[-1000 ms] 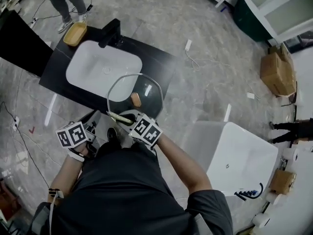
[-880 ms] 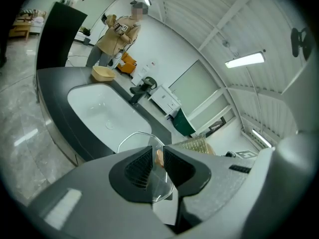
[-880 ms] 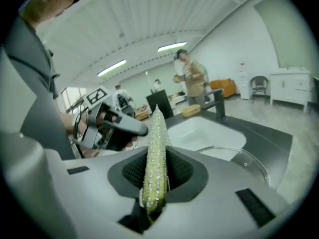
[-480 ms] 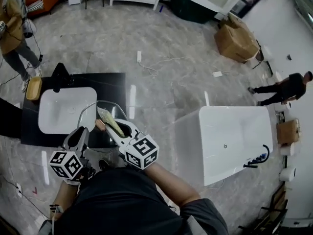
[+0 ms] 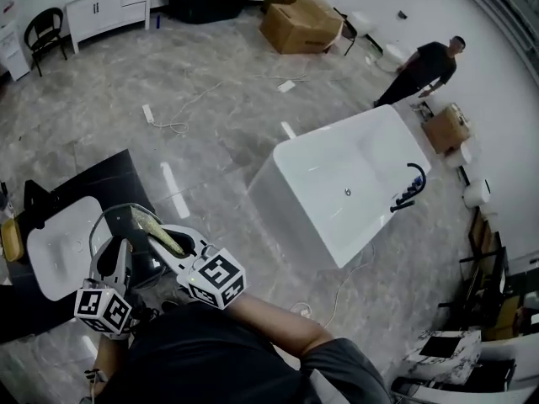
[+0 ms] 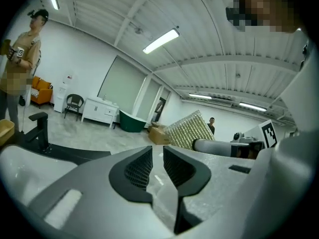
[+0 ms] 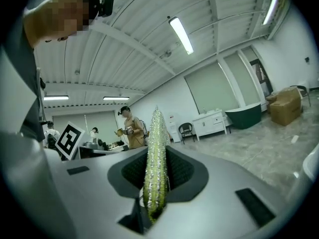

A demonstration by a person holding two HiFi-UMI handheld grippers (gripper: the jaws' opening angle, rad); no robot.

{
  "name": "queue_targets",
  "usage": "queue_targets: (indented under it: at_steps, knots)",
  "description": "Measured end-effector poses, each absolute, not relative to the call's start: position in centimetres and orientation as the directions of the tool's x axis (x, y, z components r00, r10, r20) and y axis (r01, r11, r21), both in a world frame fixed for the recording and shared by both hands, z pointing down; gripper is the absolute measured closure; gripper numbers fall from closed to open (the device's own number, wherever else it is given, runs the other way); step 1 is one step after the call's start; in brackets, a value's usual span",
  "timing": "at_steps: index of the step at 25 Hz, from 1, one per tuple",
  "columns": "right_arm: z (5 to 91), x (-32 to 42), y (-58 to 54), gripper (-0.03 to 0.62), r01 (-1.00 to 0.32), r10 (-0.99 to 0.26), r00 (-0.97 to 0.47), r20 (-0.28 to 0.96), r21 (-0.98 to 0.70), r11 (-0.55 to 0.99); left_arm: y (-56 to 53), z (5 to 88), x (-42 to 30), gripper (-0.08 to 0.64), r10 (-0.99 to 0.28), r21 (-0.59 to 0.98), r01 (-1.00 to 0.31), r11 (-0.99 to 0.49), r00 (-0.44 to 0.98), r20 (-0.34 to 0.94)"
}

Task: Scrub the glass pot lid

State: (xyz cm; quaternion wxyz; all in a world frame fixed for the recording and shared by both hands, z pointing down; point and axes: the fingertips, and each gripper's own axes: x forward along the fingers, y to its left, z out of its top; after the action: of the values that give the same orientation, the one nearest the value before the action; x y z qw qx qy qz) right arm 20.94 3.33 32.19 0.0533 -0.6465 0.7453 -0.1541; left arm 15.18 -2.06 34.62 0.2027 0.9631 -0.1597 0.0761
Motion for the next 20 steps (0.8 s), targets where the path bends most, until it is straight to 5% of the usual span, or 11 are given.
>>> queue_targets:
  at_steps: [8,20]
  knots:
    - [31.9,22.0,3.8,0.528,-0.953,-0.982,-0.158,0.107,-0.277,0.123,-1.2,33.4,16.3,0.489,-0.308,0.3,-0.346,-0.889,0.936,0.17]
    - [30.9,13.6,-2.6,0.528,-0.879,-0.893,-0.442,0.079,-0.238,0.414,-3.2,32.4,3.2,0.489,-0.696,0.226,-0.722,-0.653,0.691,0.197]
